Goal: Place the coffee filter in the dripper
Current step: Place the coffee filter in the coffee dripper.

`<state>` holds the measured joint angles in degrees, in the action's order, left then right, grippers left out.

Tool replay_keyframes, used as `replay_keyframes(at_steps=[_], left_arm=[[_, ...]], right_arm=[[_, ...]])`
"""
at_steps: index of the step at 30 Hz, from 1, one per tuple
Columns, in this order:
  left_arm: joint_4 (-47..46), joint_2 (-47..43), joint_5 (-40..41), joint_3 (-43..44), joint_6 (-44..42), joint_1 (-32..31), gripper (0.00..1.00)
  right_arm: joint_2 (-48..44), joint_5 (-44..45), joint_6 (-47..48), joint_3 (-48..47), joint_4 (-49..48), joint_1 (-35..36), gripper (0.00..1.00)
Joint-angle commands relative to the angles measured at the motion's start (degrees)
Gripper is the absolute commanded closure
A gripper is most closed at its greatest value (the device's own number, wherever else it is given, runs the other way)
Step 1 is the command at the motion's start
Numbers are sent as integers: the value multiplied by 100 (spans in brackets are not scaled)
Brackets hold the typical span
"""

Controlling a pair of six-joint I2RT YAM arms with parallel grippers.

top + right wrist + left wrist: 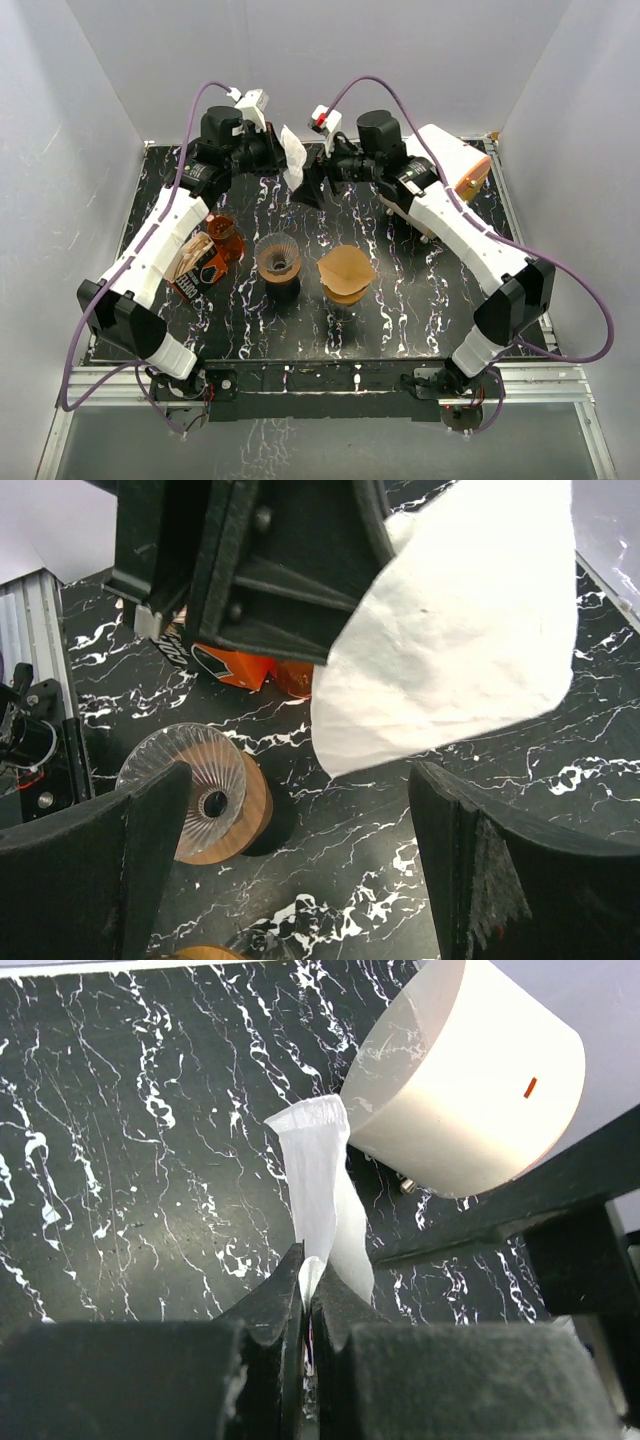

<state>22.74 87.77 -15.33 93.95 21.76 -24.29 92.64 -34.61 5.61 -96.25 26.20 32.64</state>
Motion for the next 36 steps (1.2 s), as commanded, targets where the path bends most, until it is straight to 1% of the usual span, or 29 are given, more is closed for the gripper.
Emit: replay_keyframes(at_steps=[1,4,10,13,17,27,36], left_arm=[[-84,51,232,93,391,-87,100],[-181,12,143,-60,487,-102,100],[-235,-103,109,-227,514,-111,100],[-260,-100,-39,-250,530,-118,100],[-258,-46,-45,-241,523,-128,100],[-258,7,-195,-200,558,-137,100],[-394,-89,-223,-414,509,-137,100]], right_arm=[[214,454,-49,-457,-51,155,11],[368,623,-43,-628,14,208,13],[452,1181,-21,-676,27,250,19],[491,1197,-8,-740,45,251,21],[510,1147,38,-843,122,250,23],[413,1715,242,-707,175,251,28],[298,1937,318,-628,158,242,33]])
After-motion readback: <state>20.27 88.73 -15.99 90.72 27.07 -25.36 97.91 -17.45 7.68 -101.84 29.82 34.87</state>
